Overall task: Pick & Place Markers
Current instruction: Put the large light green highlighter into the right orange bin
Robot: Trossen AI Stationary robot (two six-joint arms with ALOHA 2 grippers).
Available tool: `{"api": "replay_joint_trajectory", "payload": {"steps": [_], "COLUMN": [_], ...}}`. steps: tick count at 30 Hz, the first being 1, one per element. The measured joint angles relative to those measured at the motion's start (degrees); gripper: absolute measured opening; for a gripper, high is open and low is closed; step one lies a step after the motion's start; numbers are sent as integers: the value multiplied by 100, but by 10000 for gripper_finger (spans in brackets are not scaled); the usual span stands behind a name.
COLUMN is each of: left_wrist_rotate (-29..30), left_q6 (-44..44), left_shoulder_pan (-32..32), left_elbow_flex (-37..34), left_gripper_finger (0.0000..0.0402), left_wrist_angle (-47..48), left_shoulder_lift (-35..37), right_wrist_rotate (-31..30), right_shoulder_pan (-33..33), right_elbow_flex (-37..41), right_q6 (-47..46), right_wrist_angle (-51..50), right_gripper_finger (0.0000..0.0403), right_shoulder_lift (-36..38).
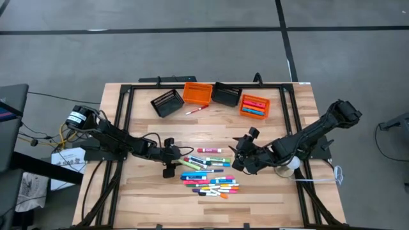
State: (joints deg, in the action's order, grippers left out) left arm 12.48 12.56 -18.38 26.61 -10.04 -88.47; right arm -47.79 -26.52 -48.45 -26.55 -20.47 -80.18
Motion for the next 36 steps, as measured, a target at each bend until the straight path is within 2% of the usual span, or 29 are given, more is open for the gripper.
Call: {"api": "replay_joint_trajectory", "payload": {"steps": [3, 11, 15, 25, 34, 36], "left_wrist_rotate": [-137, -295, -308, -470, -563, -537], "left_q6": [-3, 0, 9, -5, -96, -213], "left_shoulder_pan": [1, -5, -5, -5, -12, -12], "left_elbow_flex": [-2, -2, -7, -22, -33, -31], "left_gripper_finger": [191, 101, 75, 84, 78, 79], "left_wrist_angle": [-2, -9, -5, 66, 11, -268], "left_shoulder_lift": [-6, -11, 7, 137, 1232, 1438], "right_wrist_rotate": [-2, -2, 4, 24, 321, 328], "right_shoulder_pan": [2, 2, 1, 0, -2, -2], "right_elbow_flex": [0, 0, 0, 0, 0, 0], "right_q6": [0, 0, 0, 0, 1, 1], "right_wrist_angle": [0, 33, 58, 138, 329, 442], "right_gripper_finger": [169, 169, 169, 169, 169, 169], "right_shoulder_lift": [2, 0, 1, 2, 0, 2]}}
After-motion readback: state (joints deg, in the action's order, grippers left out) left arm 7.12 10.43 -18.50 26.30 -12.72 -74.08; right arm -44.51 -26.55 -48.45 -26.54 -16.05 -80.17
